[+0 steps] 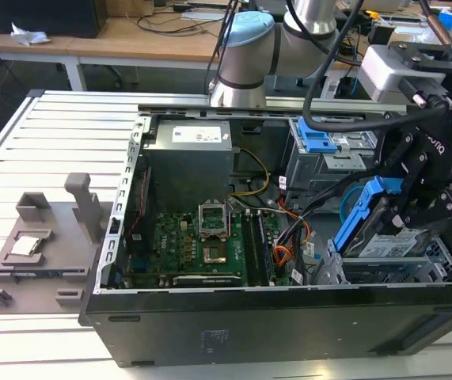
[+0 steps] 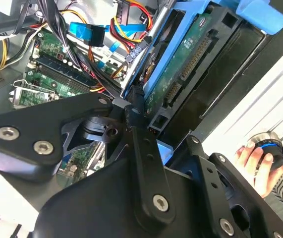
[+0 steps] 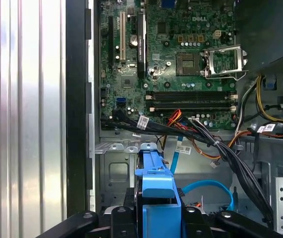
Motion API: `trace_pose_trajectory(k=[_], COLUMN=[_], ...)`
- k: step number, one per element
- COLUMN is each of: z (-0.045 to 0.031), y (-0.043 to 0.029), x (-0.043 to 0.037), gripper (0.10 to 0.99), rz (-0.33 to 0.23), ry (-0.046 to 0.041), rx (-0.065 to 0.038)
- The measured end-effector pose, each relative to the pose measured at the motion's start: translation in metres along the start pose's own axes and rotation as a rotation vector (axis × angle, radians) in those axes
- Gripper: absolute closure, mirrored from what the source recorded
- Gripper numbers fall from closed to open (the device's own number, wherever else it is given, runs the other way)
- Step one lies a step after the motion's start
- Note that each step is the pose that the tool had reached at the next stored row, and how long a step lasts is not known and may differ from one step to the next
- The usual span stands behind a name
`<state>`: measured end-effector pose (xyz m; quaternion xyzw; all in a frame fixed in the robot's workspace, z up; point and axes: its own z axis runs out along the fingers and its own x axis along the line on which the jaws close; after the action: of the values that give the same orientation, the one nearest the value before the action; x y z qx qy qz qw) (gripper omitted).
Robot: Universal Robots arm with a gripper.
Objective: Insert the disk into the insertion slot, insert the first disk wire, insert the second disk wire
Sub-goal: 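Insert the disk into the insertion slot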
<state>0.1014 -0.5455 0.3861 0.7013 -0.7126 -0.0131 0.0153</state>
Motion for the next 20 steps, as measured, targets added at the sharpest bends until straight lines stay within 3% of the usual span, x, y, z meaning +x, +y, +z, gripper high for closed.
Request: trace_pose_trajectory(k=[2, 3, 6, 7, 8, 12, 20], z=[0.0001, 0.0002, 0.0004, 0.0005, 0.0006, 0.0007, 0.0011], y=[0.0, 0.0, 0.0, 0.0, 0.0, 0.0, -0.0001], x=[0.0, 0.0, 0.0, 0.0, 0.0, 0.0, 0.0], gripper=[0.71, 0.647, 0.647, 0.725, 0.725, 0.98, 0.98], rz=[0.0, 0.0, 0.0, 0.0, 0.0, 0.0, 0.0], ry=[0.0001, -0.0001, 0.0, 0.0, -0.0001, 0.0, -0.0001], rx=[0.0, 0.0, 0.0, 0.0, 0.0, 0.0, 0.0])
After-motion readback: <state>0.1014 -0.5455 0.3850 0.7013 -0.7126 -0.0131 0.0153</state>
